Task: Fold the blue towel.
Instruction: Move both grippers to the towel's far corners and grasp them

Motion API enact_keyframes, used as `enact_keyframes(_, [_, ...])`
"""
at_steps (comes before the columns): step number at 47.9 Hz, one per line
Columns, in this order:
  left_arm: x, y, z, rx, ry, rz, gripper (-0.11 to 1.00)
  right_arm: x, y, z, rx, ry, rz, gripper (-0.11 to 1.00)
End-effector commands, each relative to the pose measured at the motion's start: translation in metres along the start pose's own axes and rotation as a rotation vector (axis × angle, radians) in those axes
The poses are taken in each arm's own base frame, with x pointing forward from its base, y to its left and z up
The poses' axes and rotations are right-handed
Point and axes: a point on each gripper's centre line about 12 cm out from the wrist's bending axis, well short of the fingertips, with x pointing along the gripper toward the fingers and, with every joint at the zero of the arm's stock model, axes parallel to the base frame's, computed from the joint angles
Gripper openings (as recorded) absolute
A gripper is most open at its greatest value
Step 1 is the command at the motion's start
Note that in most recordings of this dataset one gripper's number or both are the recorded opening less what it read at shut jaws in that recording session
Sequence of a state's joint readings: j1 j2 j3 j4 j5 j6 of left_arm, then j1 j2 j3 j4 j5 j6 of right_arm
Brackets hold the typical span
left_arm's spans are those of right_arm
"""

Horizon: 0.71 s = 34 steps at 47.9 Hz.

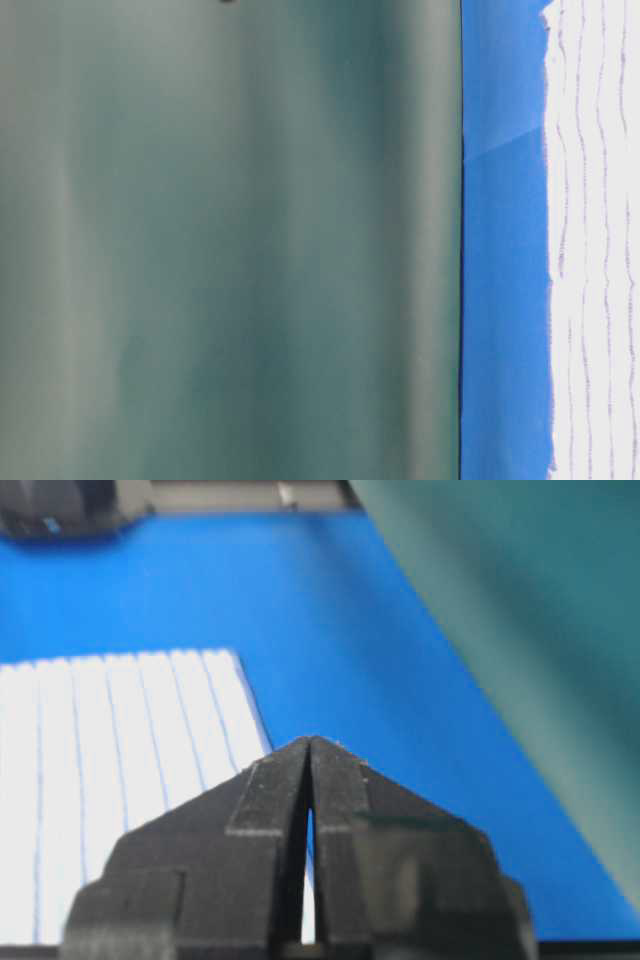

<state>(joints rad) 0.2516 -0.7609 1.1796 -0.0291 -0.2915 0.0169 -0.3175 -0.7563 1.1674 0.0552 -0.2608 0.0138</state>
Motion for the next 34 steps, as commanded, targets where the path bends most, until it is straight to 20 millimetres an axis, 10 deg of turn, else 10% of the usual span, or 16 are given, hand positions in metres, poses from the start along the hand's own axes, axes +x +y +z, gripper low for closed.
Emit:
enact_keyframes(1, [0.009,0.008,-0.006,-0.014,0.03,0.036,0.01,0.009,-0.008,-0.009,0.024,0.042,-0.039,-0.03])
enact_keyframes(7, [0.022,0.012,-0.023,-0.017,0.097,0.051,0.11,0.018,-0.021,-0.031,0.053,0.116,-0.095,0.1])
enact_keyframes(19, [0.041,0.024,-0.063,-0.028,0.221,0.093,0.79,0.029,-0.036,-0.075,0.117,0.223,-0.176,0.71])
enact_keyframes(34, [0.062,0.046,-0.111,-0.053,0.361,0.165,0.73,0.041,-0.046,-0.12,0.157,0.316,-0.249,0.7])
